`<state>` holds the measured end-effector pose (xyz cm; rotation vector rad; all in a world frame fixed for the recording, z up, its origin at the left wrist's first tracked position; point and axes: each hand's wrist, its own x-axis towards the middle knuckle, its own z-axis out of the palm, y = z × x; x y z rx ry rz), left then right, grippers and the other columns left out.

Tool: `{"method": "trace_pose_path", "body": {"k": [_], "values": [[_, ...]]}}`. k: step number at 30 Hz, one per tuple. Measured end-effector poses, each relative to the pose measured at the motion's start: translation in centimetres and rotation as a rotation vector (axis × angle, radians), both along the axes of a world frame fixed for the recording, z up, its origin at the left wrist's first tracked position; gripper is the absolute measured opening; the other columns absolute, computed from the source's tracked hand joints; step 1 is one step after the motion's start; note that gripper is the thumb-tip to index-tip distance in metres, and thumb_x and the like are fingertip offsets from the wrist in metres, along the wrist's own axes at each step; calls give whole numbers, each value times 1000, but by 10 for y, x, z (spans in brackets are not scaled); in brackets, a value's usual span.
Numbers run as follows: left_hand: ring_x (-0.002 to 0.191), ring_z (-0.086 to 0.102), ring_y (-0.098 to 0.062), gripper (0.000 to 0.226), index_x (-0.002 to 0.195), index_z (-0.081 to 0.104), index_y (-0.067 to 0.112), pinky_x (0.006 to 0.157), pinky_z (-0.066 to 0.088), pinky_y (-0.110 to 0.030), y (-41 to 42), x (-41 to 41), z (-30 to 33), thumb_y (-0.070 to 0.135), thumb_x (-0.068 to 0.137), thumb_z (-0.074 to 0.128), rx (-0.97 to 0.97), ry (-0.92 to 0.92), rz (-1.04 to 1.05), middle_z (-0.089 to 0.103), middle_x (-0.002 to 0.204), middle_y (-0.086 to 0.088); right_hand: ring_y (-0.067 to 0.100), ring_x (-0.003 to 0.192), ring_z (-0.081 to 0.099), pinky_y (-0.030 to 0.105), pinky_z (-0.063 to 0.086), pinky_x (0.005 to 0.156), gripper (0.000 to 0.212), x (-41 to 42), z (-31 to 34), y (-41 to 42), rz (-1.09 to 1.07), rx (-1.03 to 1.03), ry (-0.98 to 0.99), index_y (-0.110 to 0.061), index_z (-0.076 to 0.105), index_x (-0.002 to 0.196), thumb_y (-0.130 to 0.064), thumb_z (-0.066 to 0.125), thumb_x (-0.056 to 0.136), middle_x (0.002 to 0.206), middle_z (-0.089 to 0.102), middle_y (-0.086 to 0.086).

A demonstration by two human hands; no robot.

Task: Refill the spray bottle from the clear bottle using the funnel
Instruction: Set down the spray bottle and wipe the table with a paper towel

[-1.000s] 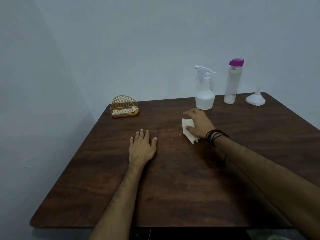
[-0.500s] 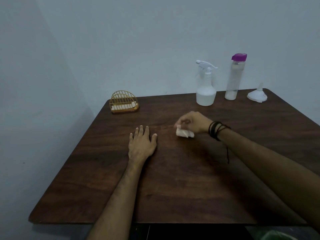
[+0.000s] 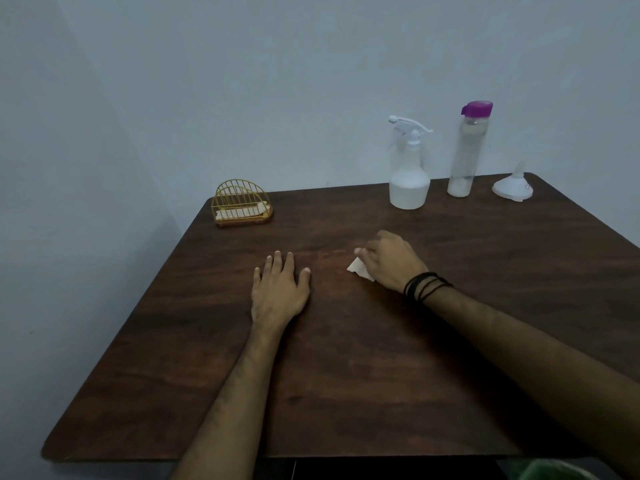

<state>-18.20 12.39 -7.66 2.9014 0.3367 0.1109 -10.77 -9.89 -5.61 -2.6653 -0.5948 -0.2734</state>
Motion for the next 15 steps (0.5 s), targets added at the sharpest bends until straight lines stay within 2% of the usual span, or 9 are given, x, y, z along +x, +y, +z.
{"method": "trace_pose_path", "body": {"k": [2, 5, 8, 11, 13, 15], "values": [[155, 7, -24, 67, 160, 19, 18, 125, 5, -45, -1, 0, -1, 54, 104, 21, 6, -3, -1, 12, 167, -8, 18, 89, 55, 27, 40, 73, 34, -11, -1, -2, 48, -34, -28, -11, 69, 93, -43, 56, 95, 95, 56, 1], [155, 7, -24, 67, 160, 18, 17, 125, 6, -46, -2, -1, -2, 53, 104, 20, 16, -1, -1, 11, 168, -9, 18, 91, 58, 22, 35, 73, 21, -32, -9, 5, 188, 12, -112, -18, 76, 97, -25, 56, 96, 94, 66, 1], [155, 4, -24, 67, 161, 14, 17, 125, 4, -46, -3, -1, -2, 53, 105, 17, 36, 16, -6, 8, 168, -8, 16, 96, 58, 24, 43, 79, 21, -28, -8, 16, 263, -26, -88, -20, 75, 102, -17, 56, 94, 100, 69, -2], [155, 2, -24, 68, 161, 11, 17, 125, 3, -46, -4, -3, -1, 54, 104, 15, 49, 39, -14, 6, 168, -9, 19, 103, 60, 29, 49, 84, 18, 2, 2, 19, 144, -118, -55, -15, 69, 103, -15, 52, 97, 110, 67, 2], [155, 1, -24, 68, 161, 10, 17, 125, 2, -46, -5, -4, 0, 54, 104, 15, 48, 46, -13, 4, 168, -9, 22, 107, 60, 34, 52, 88, 27, 14, 6, 19, 48, -99, -55, -9, 68, 108, -23, 46, 101, 119, 65, 7], [155, 1, -24, 68, 161, 10, 17, 125, 2, -46, -5, -4, 1, 54, 104, 15, 49, 42, -11, 4, 168, -8, 18, 102, 60, 31, 51, 84, 30, 11, 5, 25, 80, -84, -73, -9, 68, 107, -28, 45, 100, 119, 64, 6]]}}
